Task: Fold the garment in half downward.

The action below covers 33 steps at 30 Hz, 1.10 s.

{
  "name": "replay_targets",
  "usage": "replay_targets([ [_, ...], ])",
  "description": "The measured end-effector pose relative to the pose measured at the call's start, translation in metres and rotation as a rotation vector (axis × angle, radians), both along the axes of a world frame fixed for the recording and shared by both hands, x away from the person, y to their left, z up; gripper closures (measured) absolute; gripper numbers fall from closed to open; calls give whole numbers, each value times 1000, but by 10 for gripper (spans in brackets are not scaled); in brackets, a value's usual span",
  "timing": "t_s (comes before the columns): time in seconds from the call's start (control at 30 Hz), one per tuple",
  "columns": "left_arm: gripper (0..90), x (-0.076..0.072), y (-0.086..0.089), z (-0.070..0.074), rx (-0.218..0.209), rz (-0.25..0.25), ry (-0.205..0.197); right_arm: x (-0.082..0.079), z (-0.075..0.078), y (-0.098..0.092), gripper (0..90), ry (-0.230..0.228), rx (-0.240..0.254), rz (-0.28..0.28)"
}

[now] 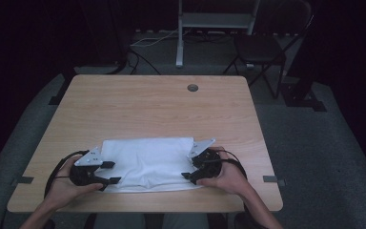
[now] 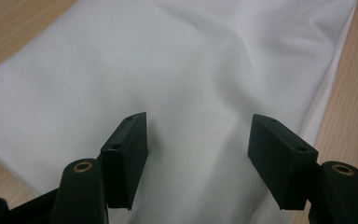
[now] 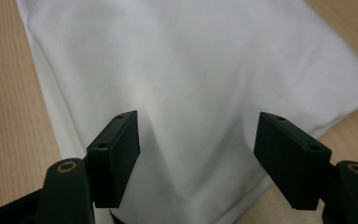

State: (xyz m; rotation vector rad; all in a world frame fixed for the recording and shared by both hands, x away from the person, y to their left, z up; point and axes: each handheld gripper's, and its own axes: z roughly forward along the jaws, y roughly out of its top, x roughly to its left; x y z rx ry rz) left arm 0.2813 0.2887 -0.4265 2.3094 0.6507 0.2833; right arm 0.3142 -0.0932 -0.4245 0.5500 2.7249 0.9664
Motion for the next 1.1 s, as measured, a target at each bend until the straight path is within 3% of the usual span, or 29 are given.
replay_targets([
  [0.1, 373, -5, 4, 0, 19, 4, -7, -6, -3, -1, 328, -12, 9, 10],
  [0.27, 373, -9, 14, -2, 29, 21, -10, -8, -5, -5, 349, 9, 32, 2],
  [0.4, 373, -6, 20, -5, -8, 35, 6, -8, -7, -8, 353, 31, 50, -6],
  [0.5, 374, -4, 21, -5, -6, 41, 6, -7, -8, -9, 353, 38, 60, -9],
  [0.67, 374, 19, 22, -5, 0, 66, -1, 3, -7, -9, 354, 43, 55, -31],
  [0.87, 375, 65, 17, -5, -11, 114, -1, 39, -7, -10, 352, 45, 61, -95],
  [0.9, 375, 65, 17, -5, -11, 114, -1, 39, -7, -10, 352, 45, 61, -95],
  [0.93, 375, 70, 16, -5, -14, 124, -2, 51, -7, -11, 352, 42, 62, -113],
  [1.1, 376, 87, 16, -6, -21, 149, -8, 75, -7, -10, 351, 28, 68, -153],
])
